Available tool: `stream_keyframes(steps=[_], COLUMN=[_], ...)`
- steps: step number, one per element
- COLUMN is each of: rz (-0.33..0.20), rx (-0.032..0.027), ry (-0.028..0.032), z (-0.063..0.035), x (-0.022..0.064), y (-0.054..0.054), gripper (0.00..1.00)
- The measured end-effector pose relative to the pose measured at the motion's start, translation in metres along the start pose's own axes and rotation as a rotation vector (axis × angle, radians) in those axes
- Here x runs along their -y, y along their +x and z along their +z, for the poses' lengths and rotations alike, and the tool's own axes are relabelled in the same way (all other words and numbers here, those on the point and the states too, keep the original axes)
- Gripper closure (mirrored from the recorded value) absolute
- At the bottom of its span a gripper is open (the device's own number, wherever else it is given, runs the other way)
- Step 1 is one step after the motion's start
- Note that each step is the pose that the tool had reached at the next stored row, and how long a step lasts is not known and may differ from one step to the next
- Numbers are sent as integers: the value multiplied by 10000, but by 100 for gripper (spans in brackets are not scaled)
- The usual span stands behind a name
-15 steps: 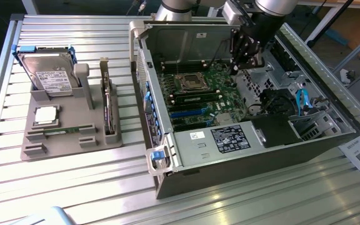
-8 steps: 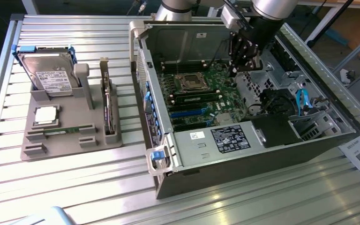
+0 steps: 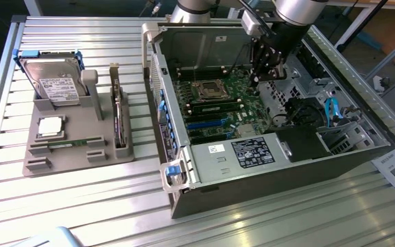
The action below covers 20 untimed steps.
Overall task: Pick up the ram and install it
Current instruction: 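Press down the ram until it locks into place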
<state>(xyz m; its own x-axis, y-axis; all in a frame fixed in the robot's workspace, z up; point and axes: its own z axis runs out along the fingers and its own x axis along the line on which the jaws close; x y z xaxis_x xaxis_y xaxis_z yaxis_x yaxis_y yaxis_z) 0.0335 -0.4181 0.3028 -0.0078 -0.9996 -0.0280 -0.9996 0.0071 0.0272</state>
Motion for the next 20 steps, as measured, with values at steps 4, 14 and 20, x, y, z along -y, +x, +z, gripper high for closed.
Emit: stream_keyframes(steps=[4, 14, 20], rz=[0, -1, -1], rx=[1, 1, 1], ry=[4, 22, 35], z=[36, 147, 225], x=[1, 4, 6], y=[1, 4, 6], gripper=[90, 90, 90])
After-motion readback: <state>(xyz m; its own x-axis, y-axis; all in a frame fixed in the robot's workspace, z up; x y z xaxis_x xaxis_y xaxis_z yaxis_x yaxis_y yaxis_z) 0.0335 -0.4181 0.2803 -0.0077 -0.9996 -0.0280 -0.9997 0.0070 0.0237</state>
